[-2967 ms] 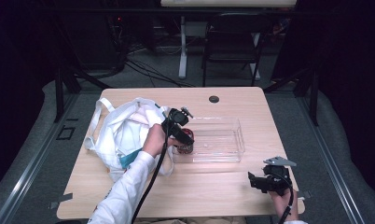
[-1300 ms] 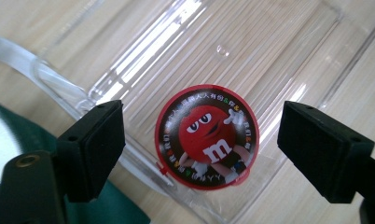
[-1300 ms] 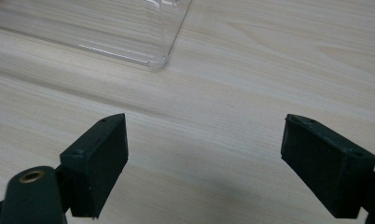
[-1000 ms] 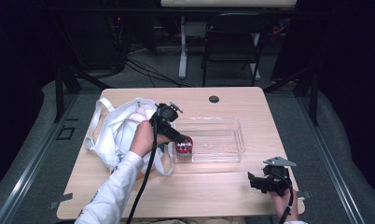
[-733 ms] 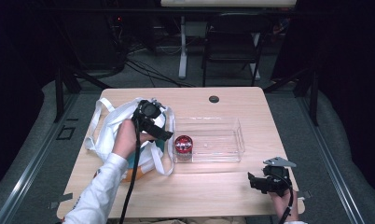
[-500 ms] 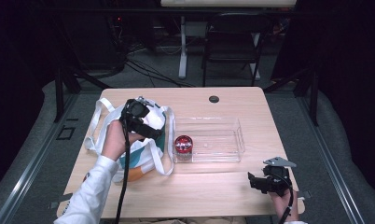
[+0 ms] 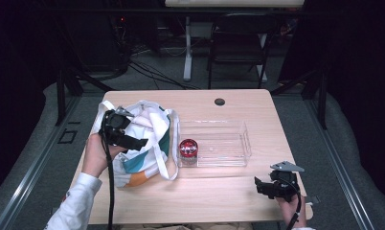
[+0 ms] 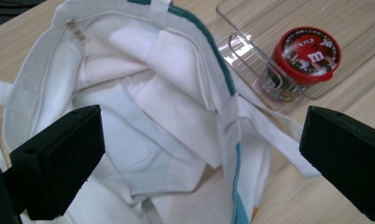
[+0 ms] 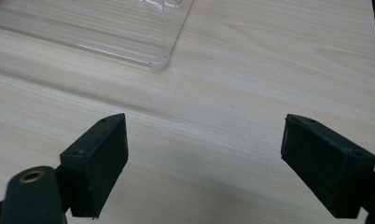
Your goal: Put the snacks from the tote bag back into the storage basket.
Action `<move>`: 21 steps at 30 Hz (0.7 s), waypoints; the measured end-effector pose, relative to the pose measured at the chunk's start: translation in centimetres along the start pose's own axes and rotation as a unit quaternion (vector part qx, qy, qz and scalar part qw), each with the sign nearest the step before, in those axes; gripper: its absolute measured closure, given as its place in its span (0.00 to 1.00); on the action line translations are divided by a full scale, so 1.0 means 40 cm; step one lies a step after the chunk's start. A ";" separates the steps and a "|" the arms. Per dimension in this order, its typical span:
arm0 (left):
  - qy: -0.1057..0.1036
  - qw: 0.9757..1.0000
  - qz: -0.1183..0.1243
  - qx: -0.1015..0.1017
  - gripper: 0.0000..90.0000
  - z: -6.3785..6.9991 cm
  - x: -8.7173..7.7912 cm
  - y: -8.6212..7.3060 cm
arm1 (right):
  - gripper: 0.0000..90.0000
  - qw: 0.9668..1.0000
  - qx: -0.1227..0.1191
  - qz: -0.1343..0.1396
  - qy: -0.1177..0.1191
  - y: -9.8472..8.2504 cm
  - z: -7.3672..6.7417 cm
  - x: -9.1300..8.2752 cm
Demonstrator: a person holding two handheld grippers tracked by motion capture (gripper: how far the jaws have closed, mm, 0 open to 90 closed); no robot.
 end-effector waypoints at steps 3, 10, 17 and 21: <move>0.005 1.000 -0.007 -0.006 0.00 -0.012 -0.008 -0.033 | 0.16 1.000 0.000 0.001 -0.001 0.000 0.000 0.000; 0.019 0.999 -0.009 -0.035 0.00 -0.046 -0.013 -0.113 | 0.16 1.000 -0.002 -0.001 0.000 -0.001 -0.003 -0.001; 0.020 0.997 -0.007 -0.071 0.00 -0.072 -0.002 -0.196 | 0.16 1.000 -0.001 0.002 -0.001 -0.002 -0.008 0.000; 0.016 0.996 -0.019 -0.090 0.00 -0.079 0.008 -0.247 | 0.16 1.000 -0.004 -0.001 -0.001 -0.002 -0.009 -0.001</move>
Point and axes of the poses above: each handheld gripper's, and its own axes: x roughly forward along the jaws, y roughly out of its top, z roughly to its right, the point moved 1 cm from there along x, roughly forward along the jaws, and after that the axes turned 6 degrees about -z, right-handed, at the moved point
